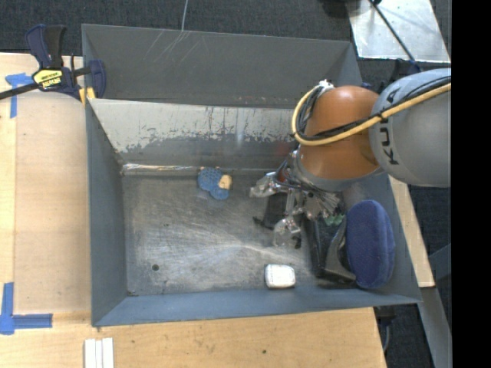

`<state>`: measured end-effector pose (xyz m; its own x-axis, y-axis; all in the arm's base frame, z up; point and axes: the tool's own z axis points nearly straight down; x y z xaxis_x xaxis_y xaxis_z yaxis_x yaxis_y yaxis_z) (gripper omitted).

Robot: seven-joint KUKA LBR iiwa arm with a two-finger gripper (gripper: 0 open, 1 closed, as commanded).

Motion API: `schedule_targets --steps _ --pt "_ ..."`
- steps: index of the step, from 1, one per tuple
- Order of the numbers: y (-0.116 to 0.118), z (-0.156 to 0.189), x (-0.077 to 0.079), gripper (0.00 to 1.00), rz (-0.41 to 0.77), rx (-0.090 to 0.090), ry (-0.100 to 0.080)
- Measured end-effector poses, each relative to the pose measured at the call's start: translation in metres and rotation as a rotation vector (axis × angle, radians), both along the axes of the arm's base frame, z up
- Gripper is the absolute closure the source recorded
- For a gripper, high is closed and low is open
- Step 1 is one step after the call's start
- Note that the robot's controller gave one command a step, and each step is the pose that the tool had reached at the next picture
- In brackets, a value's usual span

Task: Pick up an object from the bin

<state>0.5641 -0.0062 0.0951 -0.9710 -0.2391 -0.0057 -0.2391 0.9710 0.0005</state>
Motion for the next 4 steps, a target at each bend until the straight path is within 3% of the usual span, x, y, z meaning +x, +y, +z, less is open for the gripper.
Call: schedule_targets --steps 1,2,3,4 --pt "-0.070 -0.017 0.023 0.00 0.046 0.005 0.002" --pt "-0.083 -0.018 0.033 0.00 -0.013 0.017 0.007" --pt "-0.091 -0.014 0.036 1.00 -0.019 0.006 -0.011" --pt "-0.064 0.022 0.048 1.00 0.442 -0.004 -0.004"
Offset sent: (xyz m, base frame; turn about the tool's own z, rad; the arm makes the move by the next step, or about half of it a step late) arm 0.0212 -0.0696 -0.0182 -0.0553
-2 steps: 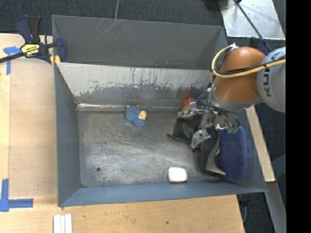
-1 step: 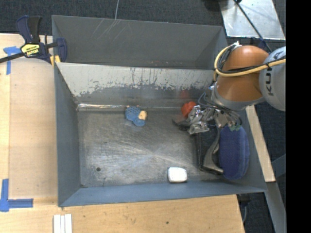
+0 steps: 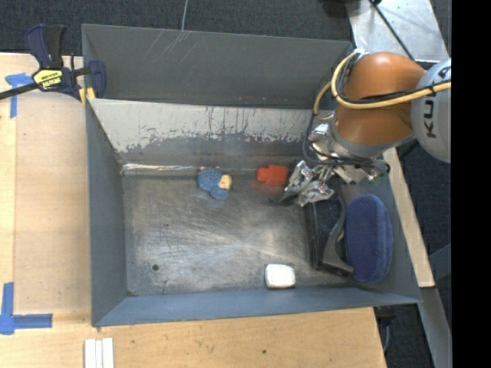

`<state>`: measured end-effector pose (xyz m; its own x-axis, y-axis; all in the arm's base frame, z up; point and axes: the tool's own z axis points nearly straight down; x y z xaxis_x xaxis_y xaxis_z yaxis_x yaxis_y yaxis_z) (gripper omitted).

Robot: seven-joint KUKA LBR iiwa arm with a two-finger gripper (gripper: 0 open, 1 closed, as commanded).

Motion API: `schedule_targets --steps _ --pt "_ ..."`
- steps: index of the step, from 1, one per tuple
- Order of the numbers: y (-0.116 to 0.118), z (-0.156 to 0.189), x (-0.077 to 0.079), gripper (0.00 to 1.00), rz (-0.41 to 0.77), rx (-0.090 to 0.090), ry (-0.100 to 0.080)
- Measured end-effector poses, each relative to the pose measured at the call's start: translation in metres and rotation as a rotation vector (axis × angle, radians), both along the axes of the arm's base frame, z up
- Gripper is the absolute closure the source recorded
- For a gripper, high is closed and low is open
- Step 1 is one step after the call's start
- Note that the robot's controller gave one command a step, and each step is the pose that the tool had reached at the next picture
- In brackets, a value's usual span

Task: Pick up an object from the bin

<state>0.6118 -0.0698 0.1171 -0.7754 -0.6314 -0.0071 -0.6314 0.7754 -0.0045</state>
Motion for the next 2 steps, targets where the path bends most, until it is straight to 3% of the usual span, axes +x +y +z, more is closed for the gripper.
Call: schedule_targets --steps 1,2 --pt "0.000 0.034 -0.014 1.00 -0.002 -0.001 0.000" --pt "0.004 0.082 -0.020 1.00 0.100 -0.002 0.000"
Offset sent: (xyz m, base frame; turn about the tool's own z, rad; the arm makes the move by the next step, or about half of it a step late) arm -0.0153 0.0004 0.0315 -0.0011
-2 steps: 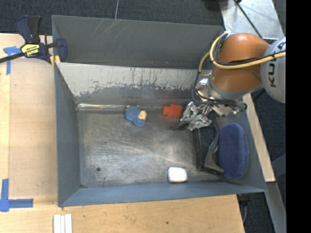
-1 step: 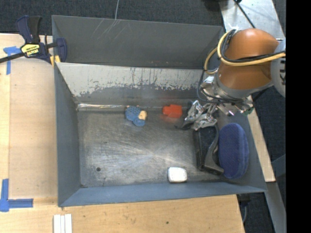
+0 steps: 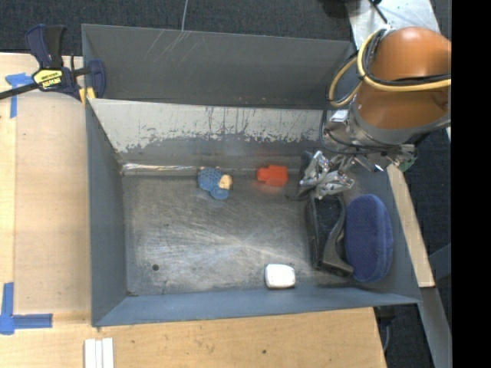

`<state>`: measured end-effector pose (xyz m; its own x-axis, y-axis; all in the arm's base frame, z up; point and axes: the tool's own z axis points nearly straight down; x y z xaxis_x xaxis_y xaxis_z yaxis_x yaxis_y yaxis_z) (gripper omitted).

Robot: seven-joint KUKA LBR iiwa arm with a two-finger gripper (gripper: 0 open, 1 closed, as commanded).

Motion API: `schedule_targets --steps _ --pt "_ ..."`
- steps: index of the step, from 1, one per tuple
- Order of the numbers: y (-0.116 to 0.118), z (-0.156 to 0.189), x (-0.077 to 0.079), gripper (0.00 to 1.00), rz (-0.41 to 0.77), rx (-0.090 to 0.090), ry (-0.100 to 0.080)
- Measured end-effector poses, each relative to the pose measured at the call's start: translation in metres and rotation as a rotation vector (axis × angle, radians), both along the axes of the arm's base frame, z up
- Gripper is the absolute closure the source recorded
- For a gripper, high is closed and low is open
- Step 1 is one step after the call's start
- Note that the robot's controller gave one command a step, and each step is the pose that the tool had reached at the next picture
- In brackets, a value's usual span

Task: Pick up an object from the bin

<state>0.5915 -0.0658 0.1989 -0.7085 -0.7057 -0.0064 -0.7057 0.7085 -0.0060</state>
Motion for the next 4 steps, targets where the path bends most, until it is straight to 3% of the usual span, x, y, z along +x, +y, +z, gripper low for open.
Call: schedule_targets --steps 1,2,3,4 --pt "0.024 -0.021 -0.013 1.00 0.152 0.001 0.008" --pt "0.009 -0.002 0.009 1.00 0.287 -0.002 0.002" --pt "0.001 -0.075 0.014 1.00 0.067 0.001 0.011" --pt "0.007 -0.044 -0.005 1.00 0.068 0.000 0.005"
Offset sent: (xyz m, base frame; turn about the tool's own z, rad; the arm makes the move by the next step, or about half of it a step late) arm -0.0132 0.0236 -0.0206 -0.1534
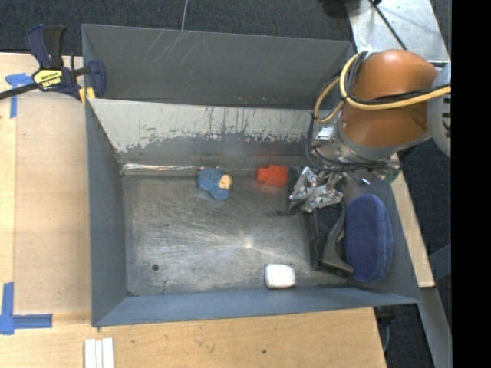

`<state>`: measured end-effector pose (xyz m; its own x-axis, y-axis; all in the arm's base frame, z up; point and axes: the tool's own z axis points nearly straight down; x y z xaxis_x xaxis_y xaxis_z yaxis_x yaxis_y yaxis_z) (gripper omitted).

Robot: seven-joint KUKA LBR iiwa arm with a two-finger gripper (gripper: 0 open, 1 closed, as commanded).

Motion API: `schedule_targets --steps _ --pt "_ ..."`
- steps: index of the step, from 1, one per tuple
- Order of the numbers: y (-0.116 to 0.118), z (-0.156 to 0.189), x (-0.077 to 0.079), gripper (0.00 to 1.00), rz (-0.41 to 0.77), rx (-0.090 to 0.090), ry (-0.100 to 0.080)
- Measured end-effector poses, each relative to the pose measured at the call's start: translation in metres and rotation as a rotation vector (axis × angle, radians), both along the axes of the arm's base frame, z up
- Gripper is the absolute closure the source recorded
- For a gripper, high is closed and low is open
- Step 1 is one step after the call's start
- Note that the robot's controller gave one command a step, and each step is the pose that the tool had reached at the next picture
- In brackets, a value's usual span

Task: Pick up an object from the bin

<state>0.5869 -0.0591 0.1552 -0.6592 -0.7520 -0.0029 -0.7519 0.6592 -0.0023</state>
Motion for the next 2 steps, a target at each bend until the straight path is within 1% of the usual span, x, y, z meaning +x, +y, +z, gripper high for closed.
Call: schedule_targets --steps 1,2 --pt "-0.018 0.050 0.014 1.00 0.123 -0.002 -0.005" --pt "-0.004 -0.013 -0.052 1.00 0.092 0.002 0.012"
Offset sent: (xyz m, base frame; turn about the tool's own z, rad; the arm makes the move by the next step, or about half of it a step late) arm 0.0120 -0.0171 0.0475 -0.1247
